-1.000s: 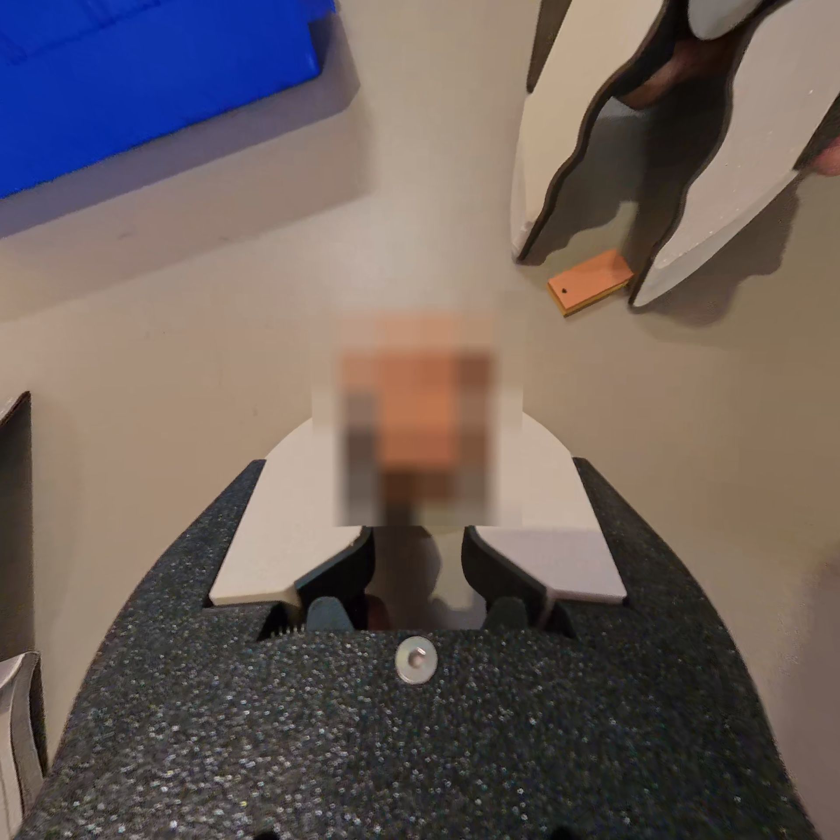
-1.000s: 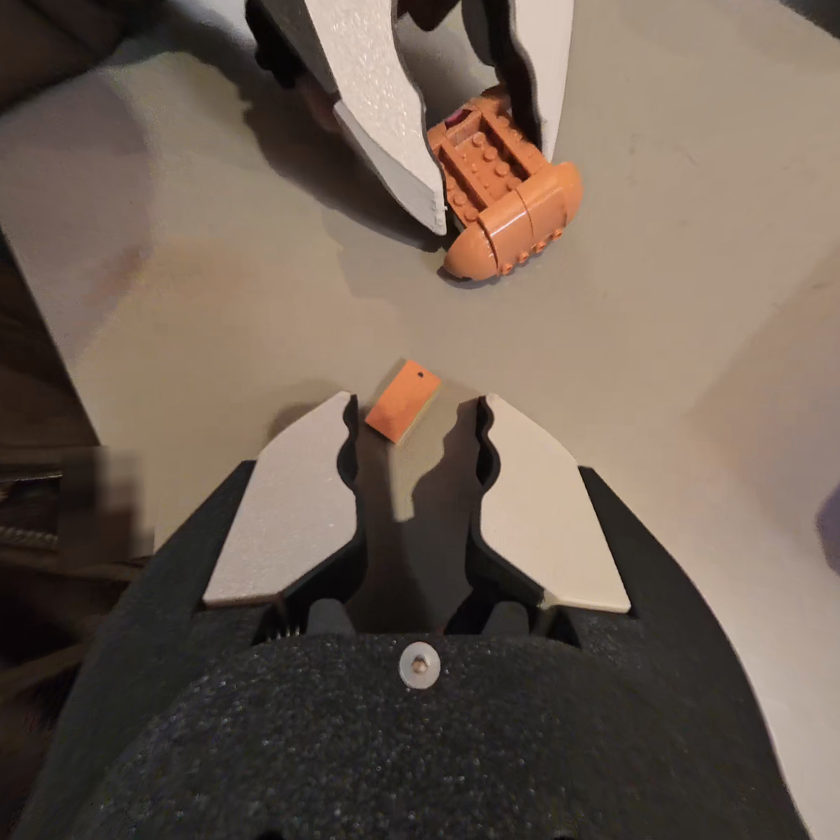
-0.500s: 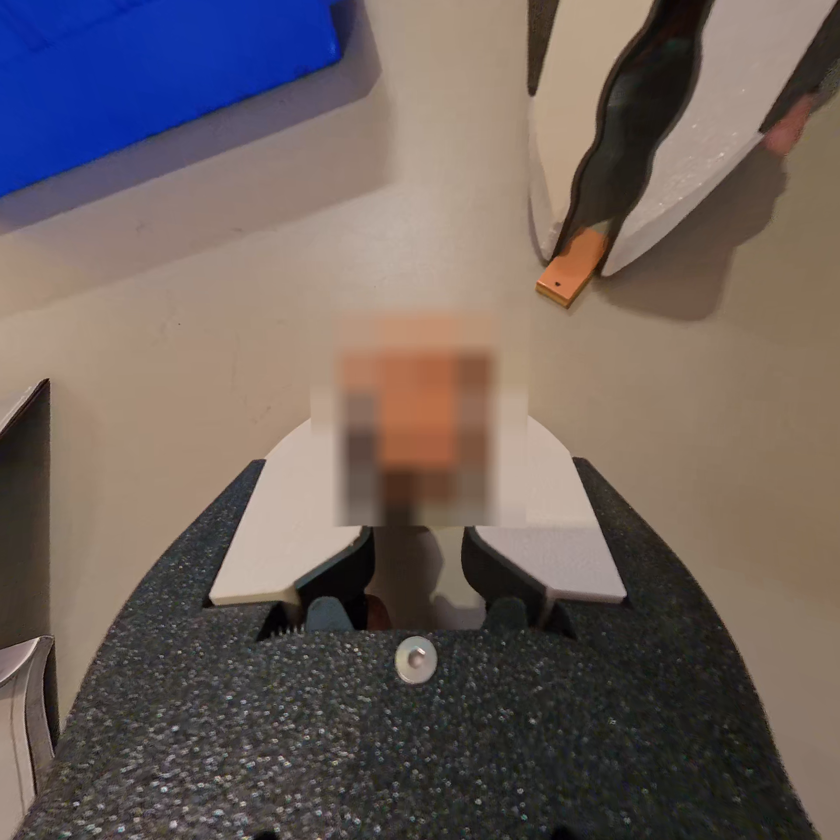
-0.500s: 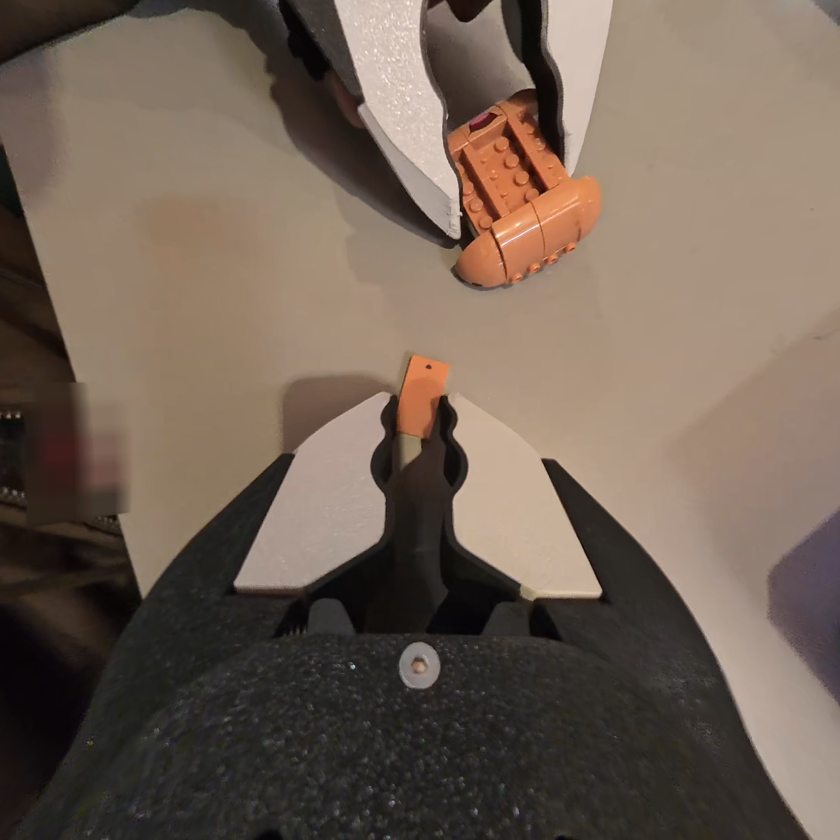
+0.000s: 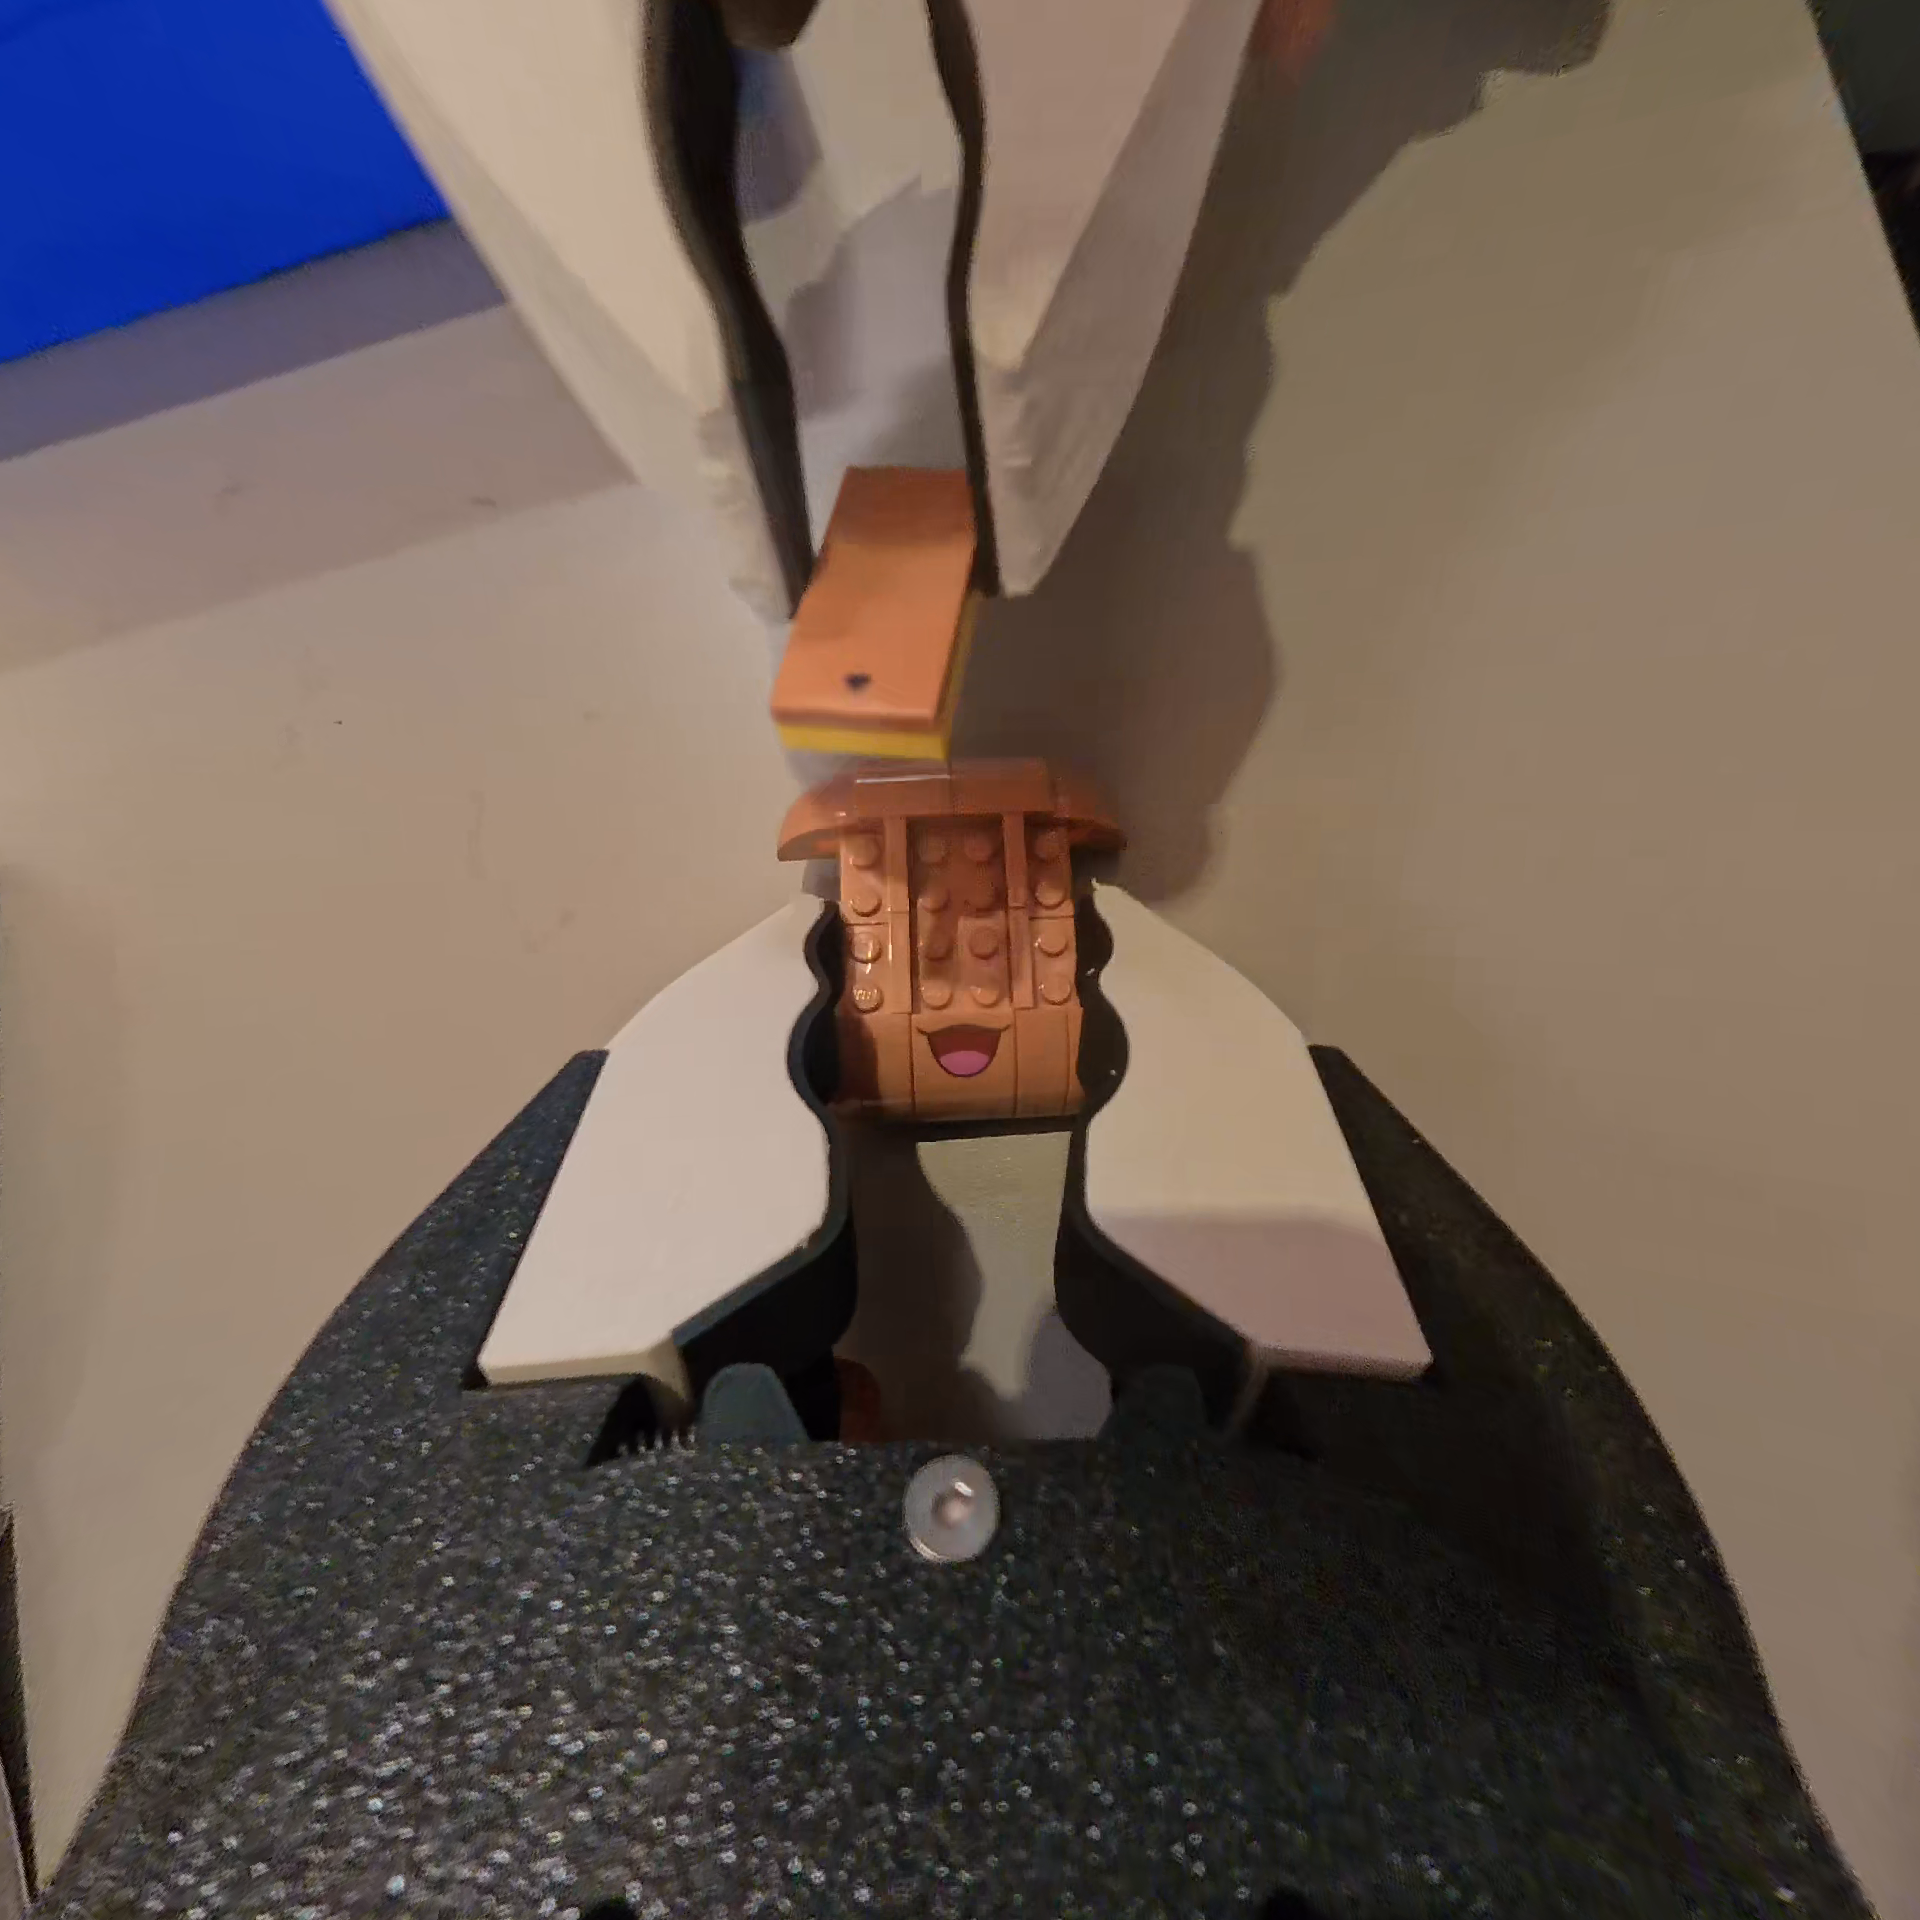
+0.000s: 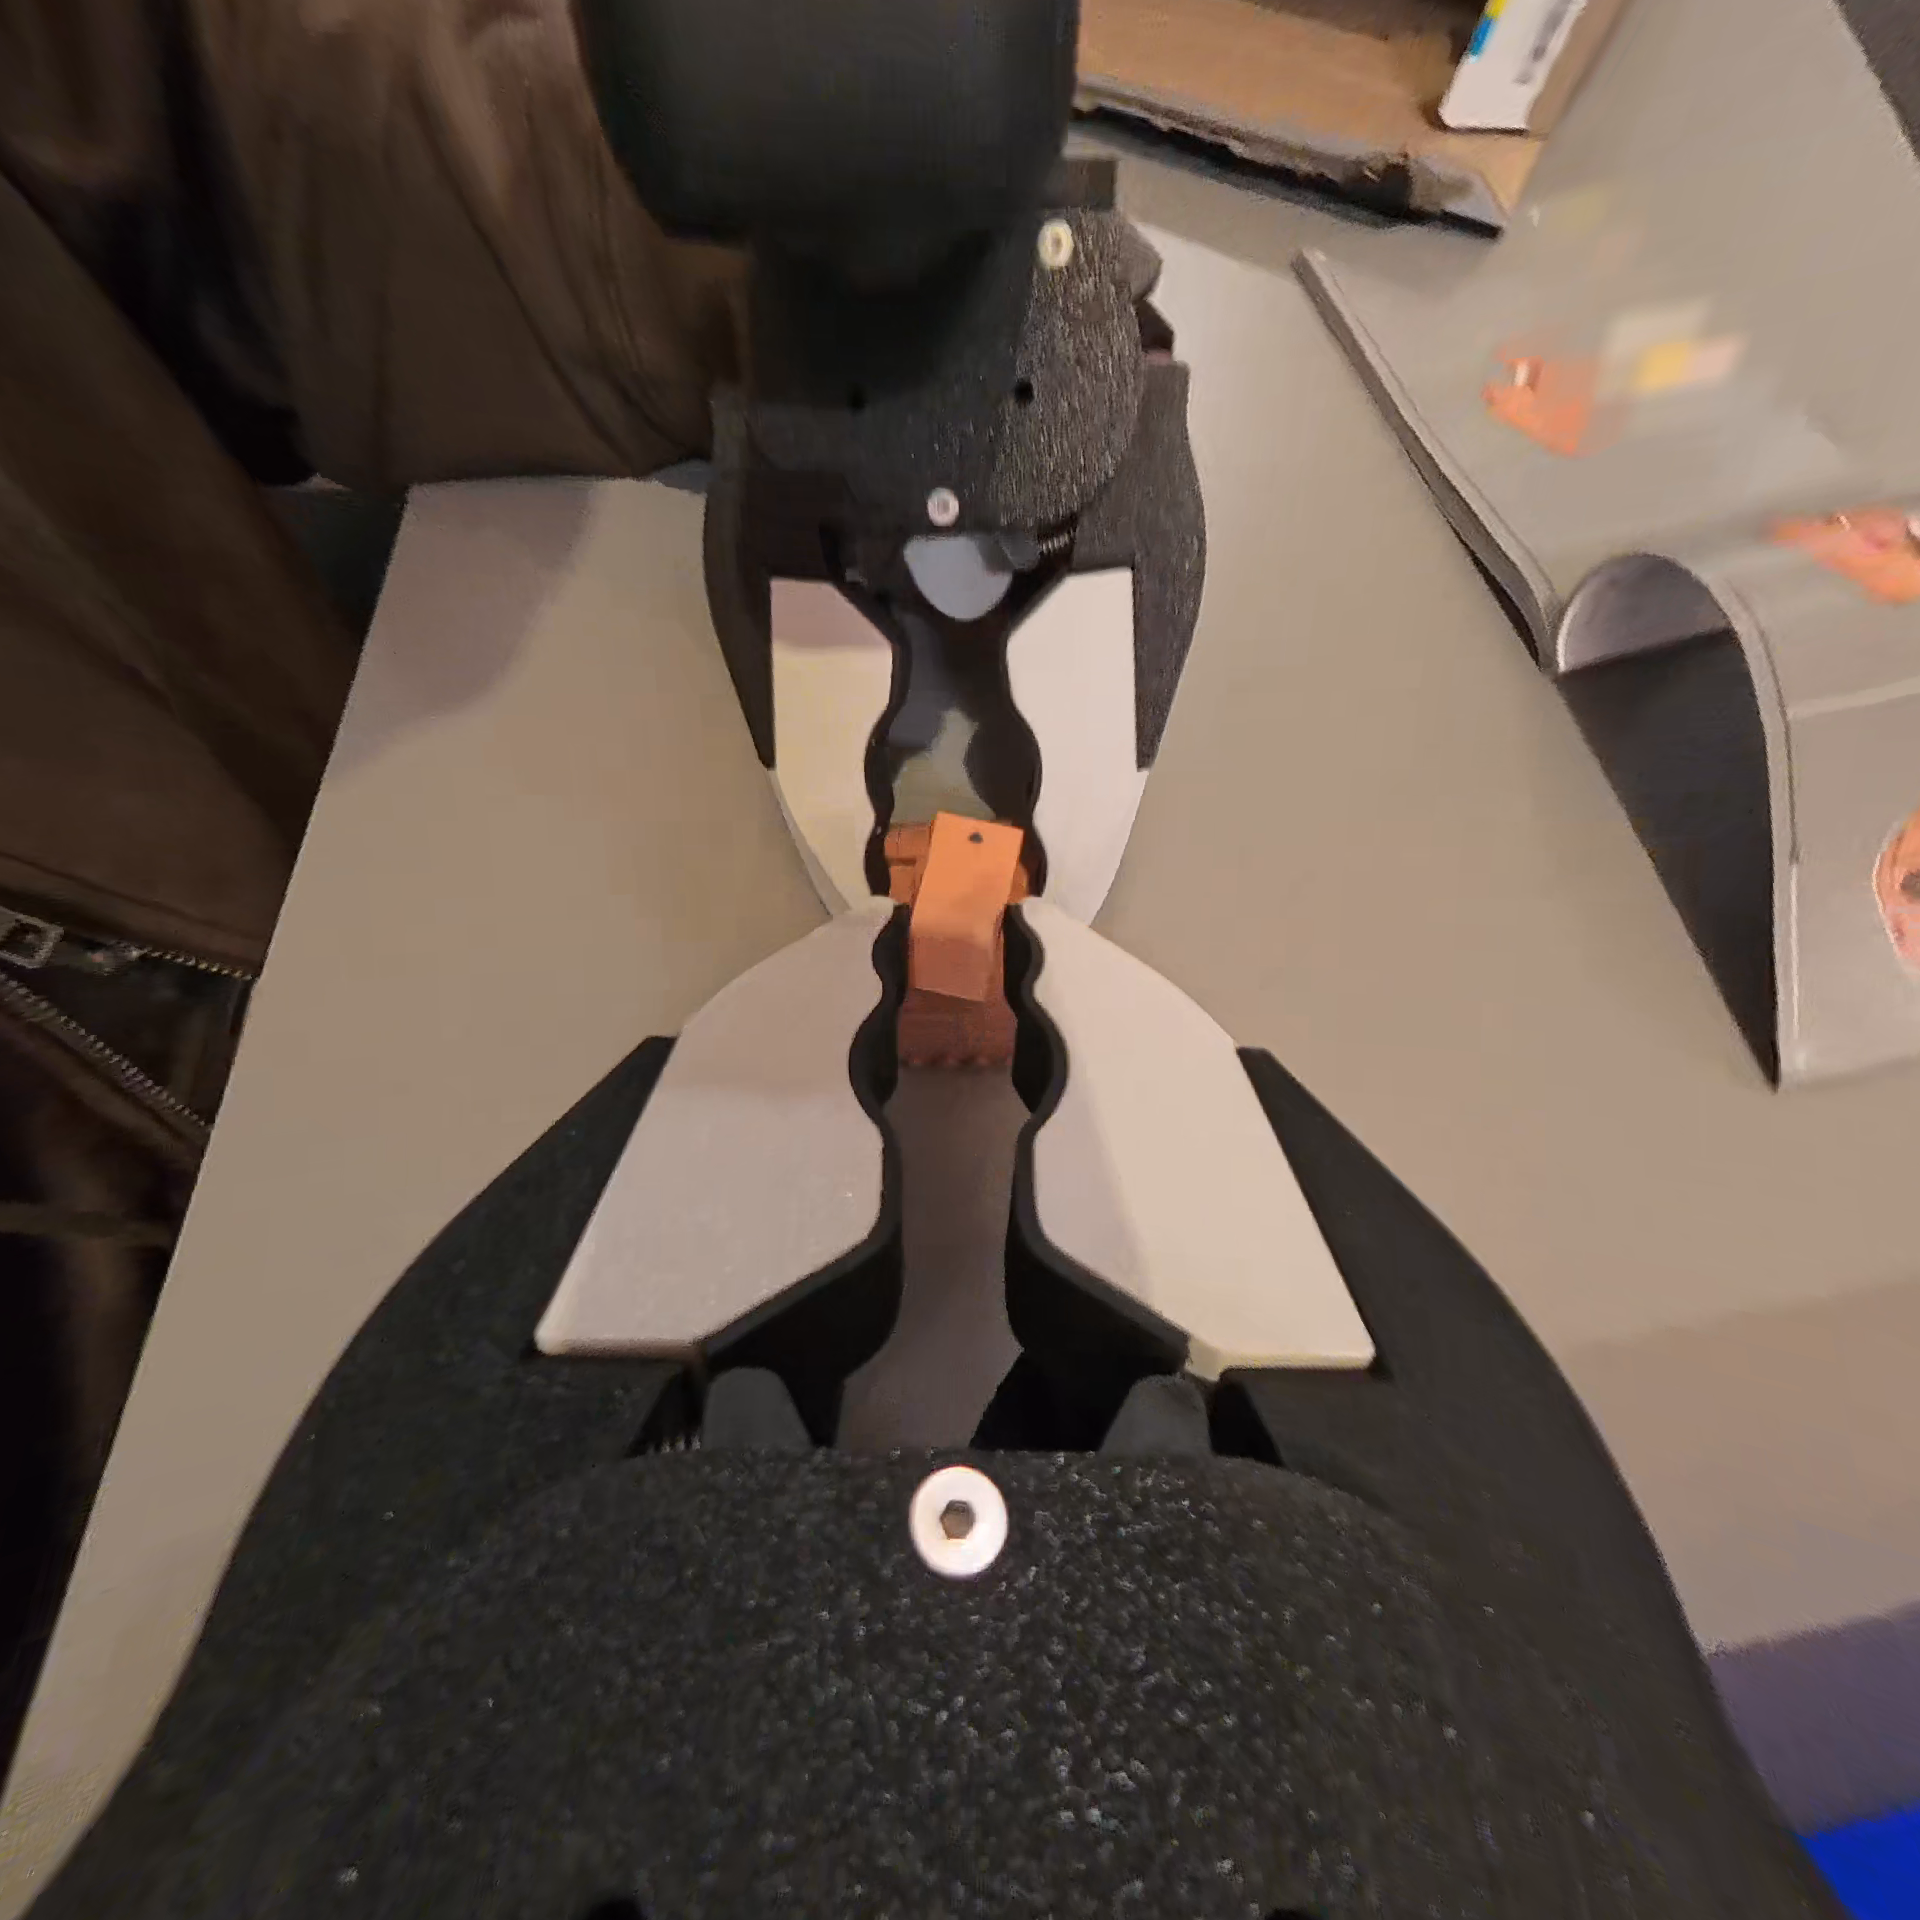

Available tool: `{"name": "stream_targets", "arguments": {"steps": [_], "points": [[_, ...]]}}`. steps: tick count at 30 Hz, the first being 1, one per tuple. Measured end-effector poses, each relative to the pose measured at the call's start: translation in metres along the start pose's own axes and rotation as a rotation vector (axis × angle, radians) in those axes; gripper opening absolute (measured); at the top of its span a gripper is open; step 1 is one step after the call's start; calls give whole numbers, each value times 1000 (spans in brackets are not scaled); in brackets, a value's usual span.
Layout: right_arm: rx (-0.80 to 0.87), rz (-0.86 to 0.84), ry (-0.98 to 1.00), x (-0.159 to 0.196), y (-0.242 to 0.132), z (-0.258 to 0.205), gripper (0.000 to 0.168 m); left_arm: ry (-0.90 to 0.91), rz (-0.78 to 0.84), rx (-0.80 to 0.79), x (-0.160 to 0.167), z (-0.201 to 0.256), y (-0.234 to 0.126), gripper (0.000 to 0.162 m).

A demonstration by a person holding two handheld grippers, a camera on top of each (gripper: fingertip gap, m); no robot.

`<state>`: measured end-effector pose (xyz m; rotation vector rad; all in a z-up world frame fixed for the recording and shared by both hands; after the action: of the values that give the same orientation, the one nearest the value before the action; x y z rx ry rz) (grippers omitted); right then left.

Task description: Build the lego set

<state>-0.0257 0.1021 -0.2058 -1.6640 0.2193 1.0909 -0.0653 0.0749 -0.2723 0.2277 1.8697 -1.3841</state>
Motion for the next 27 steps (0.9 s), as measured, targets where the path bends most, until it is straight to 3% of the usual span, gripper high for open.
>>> {"name": "stream_targets", "arguments": {"steps": [8,27], "points": [[-158,-133,-59,-1,13,10,17,-23,39,-20,-5,-4,-4,43],[-172,-202,-72,8,21,4,17,-16,73,-17,-14,0,-4,43]]}}
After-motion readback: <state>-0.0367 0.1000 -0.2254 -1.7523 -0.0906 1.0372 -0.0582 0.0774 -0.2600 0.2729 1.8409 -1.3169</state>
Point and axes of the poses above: each gripper's, where its closed fingertips meet, y out along the fingers, x out of its underside, z = x × y across the jaws, the point moved 3 cm from there along -y, back along the fingers, and after that the axes turned 3 degrees about -z, right-handed, at the moved point
